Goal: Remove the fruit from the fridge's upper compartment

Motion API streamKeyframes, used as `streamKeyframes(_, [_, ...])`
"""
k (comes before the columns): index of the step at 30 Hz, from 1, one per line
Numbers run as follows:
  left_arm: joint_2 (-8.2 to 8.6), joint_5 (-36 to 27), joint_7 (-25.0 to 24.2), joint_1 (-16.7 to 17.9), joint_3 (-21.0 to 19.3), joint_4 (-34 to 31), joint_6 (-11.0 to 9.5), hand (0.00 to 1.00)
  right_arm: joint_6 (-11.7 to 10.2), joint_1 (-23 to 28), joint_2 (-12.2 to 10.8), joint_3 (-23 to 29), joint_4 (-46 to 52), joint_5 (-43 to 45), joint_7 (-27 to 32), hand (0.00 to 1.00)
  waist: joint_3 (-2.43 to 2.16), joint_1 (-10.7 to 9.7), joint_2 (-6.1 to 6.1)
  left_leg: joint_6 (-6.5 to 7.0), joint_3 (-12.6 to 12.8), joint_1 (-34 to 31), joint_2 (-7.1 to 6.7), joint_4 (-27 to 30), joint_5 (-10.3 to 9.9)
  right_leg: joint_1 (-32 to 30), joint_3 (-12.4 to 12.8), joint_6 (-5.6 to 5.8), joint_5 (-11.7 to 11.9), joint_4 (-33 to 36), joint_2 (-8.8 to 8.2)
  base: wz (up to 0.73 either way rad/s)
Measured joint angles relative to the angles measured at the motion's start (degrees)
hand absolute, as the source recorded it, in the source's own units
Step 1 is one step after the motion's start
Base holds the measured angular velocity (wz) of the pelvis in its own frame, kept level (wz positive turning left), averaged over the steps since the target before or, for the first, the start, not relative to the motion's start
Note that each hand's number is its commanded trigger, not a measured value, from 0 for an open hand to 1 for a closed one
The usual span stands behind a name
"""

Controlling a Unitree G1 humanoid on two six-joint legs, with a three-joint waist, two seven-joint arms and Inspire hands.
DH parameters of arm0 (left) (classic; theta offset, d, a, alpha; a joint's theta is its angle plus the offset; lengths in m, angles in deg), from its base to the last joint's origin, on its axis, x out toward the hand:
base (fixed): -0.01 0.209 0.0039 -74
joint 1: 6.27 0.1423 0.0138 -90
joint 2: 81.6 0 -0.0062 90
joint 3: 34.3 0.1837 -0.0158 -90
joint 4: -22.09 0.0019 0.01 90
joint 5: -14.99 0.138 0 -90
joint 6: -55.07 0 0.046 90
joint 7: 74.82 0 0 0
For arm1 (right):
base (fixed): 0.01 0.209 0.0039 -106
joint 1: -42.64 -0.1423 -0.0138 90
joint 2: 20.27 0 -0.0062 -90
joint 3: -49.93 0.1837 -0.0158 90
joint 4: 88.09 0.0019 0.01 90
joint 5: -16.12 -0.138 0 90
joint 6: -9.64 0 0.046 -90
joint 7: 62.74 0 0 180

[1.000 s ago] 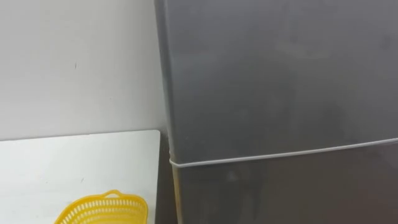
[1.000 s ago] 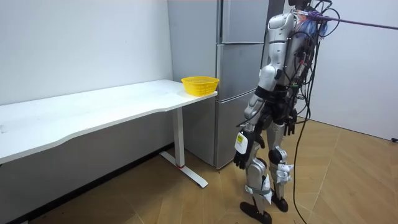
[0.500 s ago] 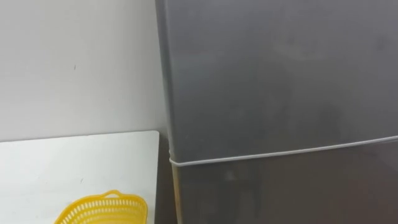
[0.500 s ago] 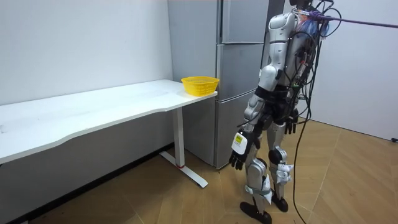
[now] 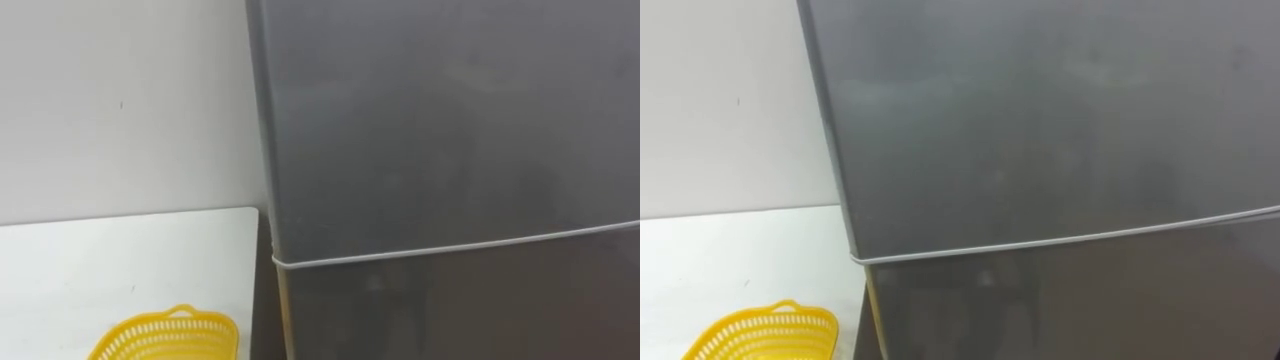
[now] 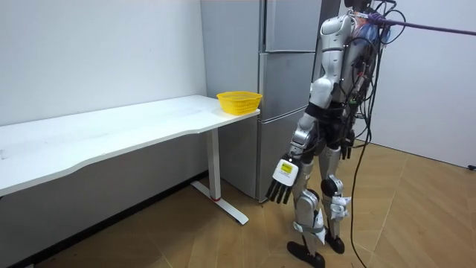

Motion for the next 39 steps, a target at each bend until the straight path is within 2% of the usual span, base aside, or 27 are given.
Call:
streamKeyframes(4, [0.07,-9.1,2.4,-0.7,-4.2,-2.1,-2.3,0.0,-1.7,-0.3,0.1,1.3,0.1,-0.4,0.8,0.0,-0.03,0.5,0.15,0.0,0.3,0.2,-0.21,-0.2,0.0,-0.1,0.0,0.04,0.0,0.0,-0.07,0.0])
streamKeyframes(6, [0.32,-14.7,5.3,-1.0,-7.4,-5.0,-3.8,0.0,-2.3,-0.2,0.1,3.2,0.1,-0.4,2.0,0.0,-0.03,1.1,0.22,0.0,0.3,0.1,-0.31,-0.2,0.0,-0.1,-0.1,0.09,0.0,0.1,-0.11,0.0])
streamKeyframes(8, [0.8,-18.7,7.8,-0.9,-9.0,-8.3,-5.0,0.0,-2.5,-0.1,0.2,4.0,0.2,-0.7,2.6,0.0,-0.04,1.5,0.28,0.0,0.3,0.1,-0.36,-0.3,0.0,-0.2,-0.1,0.1,0.1,0.1,-0.14,0.0])
streamKeyframes(9, [0.96,-20.2,9.4,-0.9,-9.7,-10.5,-5.7,0.0,-2.6,0.0,0.2,4.5,0.3,-1.0,2.6,0.0,-0.19,1.6,0.54,0.0,0.0,0.2,-0.38,-0.4,0.0,-0.1,-0.2,0.1,0.1,0.1,-0.14,0.04])
streamKeyframes(11, [0.97,-21.9,12.3,-0.9,-10.0,-13.8,-7.0,0.0,-3.0,0.4,0.2,4.6,1.8,-1.0,2.7,0.0,-0.17,1.6,0.49,0.0,-0.3,0.2,-0.41,-0.4,0.0,0.0,-0.4,0.11,0.1,0.1,-0.12,0.04])
streamKeyframes(12, [0.98,-22.5,14.0,-0.9,-10.0,-16.0,-7.9,0.0,-3.7,0.7,0.2,5.1,2.6,-0.7,2.9,0.0,-0.35,1.5,0.86,0.01,-0.8,0.2,-0.41,-0.4,0.0,0.0,-0.3,0.12,0.1,0.1,-0.09,0.0])
streamKeyframes(15, [0.98,-26.5,17.5,-1.3,-10.1,-22.0,-10.2,0.0,-5.1,0.5,0.2,6.5,2.8,-0.9,3.7,0.0,-0.21,1.5,0.78,0.01,-1.0,0.1,-0.45,-0.4,0.0,-0.1,-0.4,0.14,0.1,0.2,-0.05,0.0])
streamKeyframes(16, [0.99,-27.2,18.3,-1.4,-10.1,-23.4,-10.4,0.0,-5.3,0.6,0.2,6.6,3.0,-1.2,3.8,0.0,-0.27,1.6,0.92,0.01,-1.0,0.1,-0.45,-0.4,0.0,-0.1,-0.4,0.14,0.1,0.3,-0.05,0.0])
streamKeyframes(19, [0.97,-30.6,22.4,-1.6,-11.3,-30.9,-12.9,0.0,-5.9,1.8,0.2,6.6,4.6,-3.2,3.9,0.0,-0.14,1.8,0.63,0.01,-0.9,0.0,-0.45,-0.4,0.0,-0.1,-0.3,0.13,0.1,0.2,-0.03,0.0])
streamKeyframes(20, [1.03,-32.0,24.1,-1.4,-11.8,-34.4,-13.9,0.0,-6.4,2.3,0.1,6.7,5.2,-3.3,3.9,0.0,-0.25,1.9,0.82,0.01,-0.9,0.0,-0.48,-0.4,0.0,-0.2,-0.1,0.14,0.1,0.1,-0.03,-0.04])
streamKeyframes(21, [1.01,-32.1,25.5,-1.4,-12.3,-37.6,-14.7,0.0,-6.8,2.6,0.0,6.7,5.2,-3.3,3.9,0.0,-0.28,1.9,0.72,0.01,-0.9,0.1,-0.49,-0.5,0.0,-0.3,0.0,0.14,0.1,0.2,-0.03,-0.04])
streamKeyframes(23, [1.01,-32.7,27.2,-1.4,-13.0,-42.7,-15.9,0.0,-6.9,3.2,-0.1,6.7,5.3,-3.3,3.9,0.0,-0.64,2.3,0.95,0.01,-0.9,-0.1,-0.49,-0.4,0.0,-0.8,0.0,0.14,0.1,0.3,-0.03,-0.04])
streamKeyframes(27, [1.01,-32.8,30.0,-1.4,-13.4,-53.8,-18.2,0.0,-7.0,4.7,-0.5,6.8,6.1,-3.1,3.8,0.0,-0.61,2.8,0.89,0.01,-1.0,0.2,-0.46,-0.7,0.0,-0.6,0.2,0.21,0.2,0.7,-0.05,-0.02])
streamKeyframes(32, [1.05,-27.5,30.6,-1.6,-13.3,-67.5,-18.3,0.0,-7.2,4.8,-0.8,7.1,5.7,-1.9,3.4,0.0,-0.36,2.9,0.88,0.04,-1.0,0.1,-0.45,-0.5,0.0,-1.0,0.6,0.2,0.2,1.0,-0.07,0.0])
streamKeyframes(34, [1.0,-27.3,30.1,-2.0,-13.1,-72.4,-18.3,0.0,-7.2,4.6,-0.8,7.1,5.4,-2.0,2.9,0.0,-0.26,2.8,0.96,0.05,-1.0,0.0,-0.42,-0.4,0.0,-1.0,0.7,0.15,0.2,1.0,-0.09,0.0])
streamKeyframes(37, [0.66,-27.4,27.7,-4.0,-13.1,-77.3,-18.3,0.0,-7.0,4.7,-0.7,7.1,4.8,-2.1,2.2,0.0,-0.12,2.3,1.37,0.13,-1.1,0.0,-0.37,-0.4,0.0,-0.6,0.5,0.15,0.3,1.0,-0.1,0.03])
streamKeyframes(39, [0.52,-27.3,25.3,-5.2,-12.6,-81.1,-18.1,0.0,-6.6,4.1,-0.5,7.3,5.0,-2.0,1.1,0.0,-0.13,1.1,1.65,0.31,-1.2,-1.0,-0.05,-0.2,-0.1,-1.1,0.3,0.11,0.4,1.0,-0.06,0.08])
